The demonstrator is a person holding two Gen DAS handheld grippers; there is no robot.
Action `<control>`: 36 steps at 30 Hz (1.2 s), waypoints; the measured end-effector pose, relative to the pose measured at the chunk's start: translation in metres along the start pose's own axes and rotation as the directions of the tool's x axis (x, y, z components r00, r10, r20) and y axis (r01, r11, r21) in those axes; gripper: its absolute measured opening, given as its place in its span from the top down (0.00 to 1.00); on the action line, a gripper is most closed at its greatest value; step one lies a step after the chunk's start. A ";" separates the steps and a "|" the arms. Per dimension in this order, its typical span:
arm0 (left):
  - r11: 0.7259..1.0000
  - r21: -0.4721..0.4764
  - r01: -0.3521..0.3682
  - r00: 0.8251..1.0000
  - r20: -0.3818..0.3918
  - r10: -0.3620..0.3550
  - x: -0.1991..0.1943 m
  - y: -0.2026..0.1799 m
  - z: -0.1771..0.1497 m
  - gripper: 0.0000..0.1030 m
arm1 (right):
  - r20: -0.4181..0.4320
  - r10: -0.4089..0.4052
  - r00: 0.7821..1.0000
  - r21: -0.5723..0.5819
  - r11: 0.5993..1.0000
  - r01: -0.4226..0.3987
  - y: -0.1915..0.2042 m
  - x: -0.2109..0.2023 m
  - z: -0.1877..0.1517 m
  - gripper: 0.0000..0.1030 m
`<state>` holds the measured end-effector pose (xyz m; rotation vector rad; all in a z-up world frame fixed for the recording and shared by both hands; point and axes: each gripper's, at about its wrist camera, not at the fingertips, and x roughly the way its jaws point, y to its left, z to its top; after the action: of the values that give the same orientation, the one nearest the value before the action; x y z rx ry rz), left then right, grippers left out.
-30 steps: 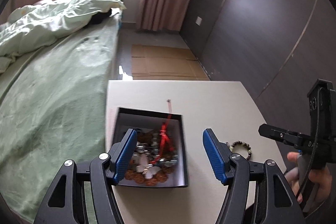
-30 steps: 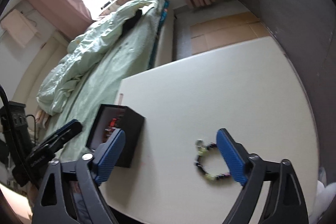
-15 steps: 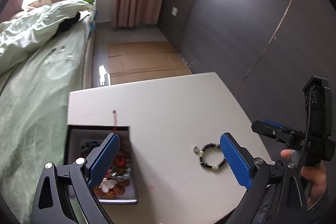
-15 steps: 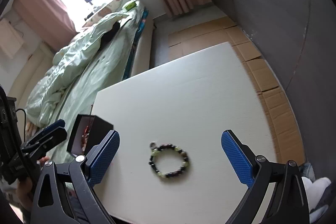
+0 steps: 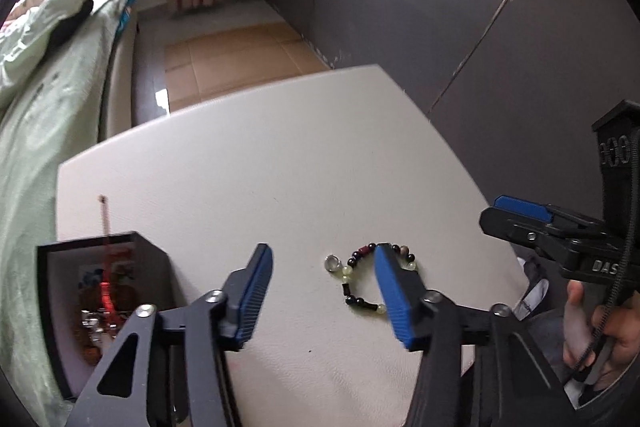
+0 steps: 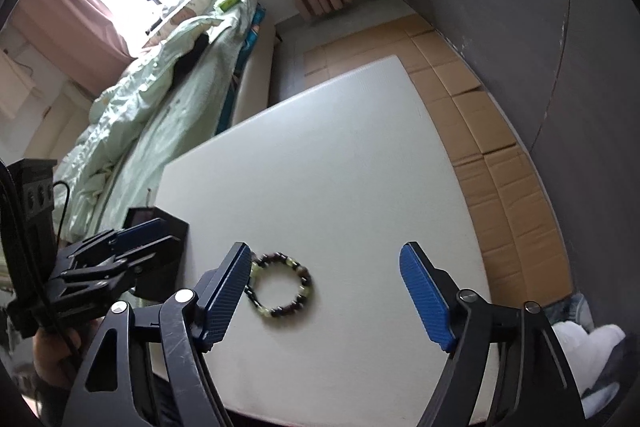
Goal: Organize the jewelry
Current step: 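Move the right tool to the black-green bead bracelet and grasp it, then lift the bracelet with the right tool while the left tool grasps the silver ring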
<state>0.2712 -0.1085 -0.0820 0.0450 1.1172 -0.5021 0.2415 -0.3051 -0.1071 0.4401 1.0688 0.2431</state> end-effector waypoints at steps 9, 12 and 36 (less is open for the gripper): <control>1.000 -0.018 -0.005 0.998 -0.056 0.004 0.030 -0.006 0.002 0.62 | -0.056 0.004 0.998 -0.007 1.000 -0.004 -0.006 0.010 -0.004 0.42; 0.999 -0.043 -0.017 0.998 -0.053 0.015 0.033 -0.001 0.004 0.62 | -0.096 -0.002 0.995 -0.058 0.998 -0.003 0.003 0.020 -0.006 0.46; 0.989 -0.150 0.009 0.999 -0.032 -0.014 0.028 0.029 0.003 0.62 | -0.142 -0.177 0.974 -0.350 0.929 0.118 0.048 0.065 -0.023 0.89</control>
<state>0.2950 -0.0935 -0.1109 -0.0847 1.1852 -0.4277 0.2526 -0.2315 -0.1453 0.0262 1.1951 0.3286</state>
